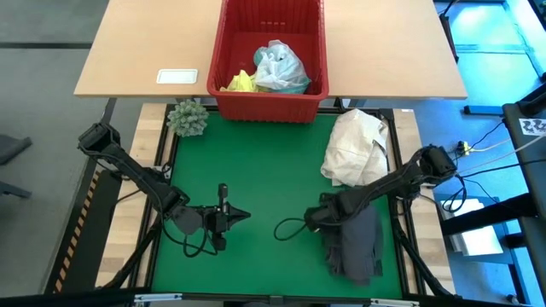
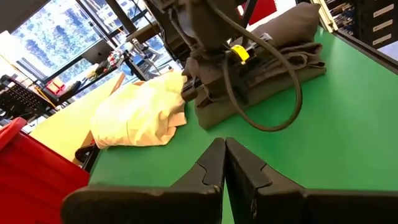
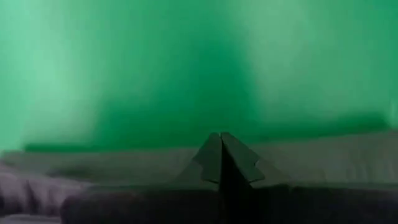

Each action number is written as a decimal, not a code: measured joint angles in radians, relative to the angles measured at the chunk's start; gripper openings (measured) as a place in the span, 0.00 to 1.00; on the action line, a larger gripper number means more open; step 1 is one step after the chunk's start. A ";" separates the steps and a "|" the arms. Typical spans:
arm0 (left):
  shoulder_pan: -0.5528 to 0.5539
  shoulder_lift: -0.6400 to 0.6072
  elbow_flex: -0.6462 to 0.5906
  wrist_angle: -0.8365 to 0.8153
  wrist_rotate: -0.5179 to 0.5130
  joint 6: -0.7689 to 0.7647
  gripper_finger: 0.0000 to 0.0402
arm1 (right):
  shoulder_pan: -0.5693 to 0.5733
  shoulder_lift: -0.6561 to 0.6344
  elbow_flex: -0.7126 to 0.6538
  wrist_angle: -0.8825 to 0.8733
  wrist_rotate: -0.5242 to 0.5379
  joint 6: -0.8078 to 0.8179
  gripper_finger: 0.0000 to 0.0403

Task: Fold Laundry from Bin
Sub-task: Stack the gray short on the dark green polo

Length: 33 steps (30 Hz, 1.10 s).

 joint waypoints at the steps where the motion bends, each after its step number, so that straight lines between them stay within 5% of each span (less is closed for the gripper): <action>1: 0.000 0.000 0.000 0.000 0.000 0.000 0.01 | 0.008 0.001 0.000 -0.032 -0.002 0.008 0.00; 13: 0.000 0.000 0.000 0.004 0.001 0.000 0.01 | 0.036 0.004 0.000 -0.183 -0.084 0.048 0.00; 23: 0.000 0.000 0.000 0.004 0.001 0.000 0.01 | 0.052 0.007 0.001 0.148 -0.137 0.048 0.00; 33: 0.000 0.000 0.000 0.005 0.001 0.000 0.01 | 0.163 0.043 0.000 -0.027 -0.242 0.073 0.00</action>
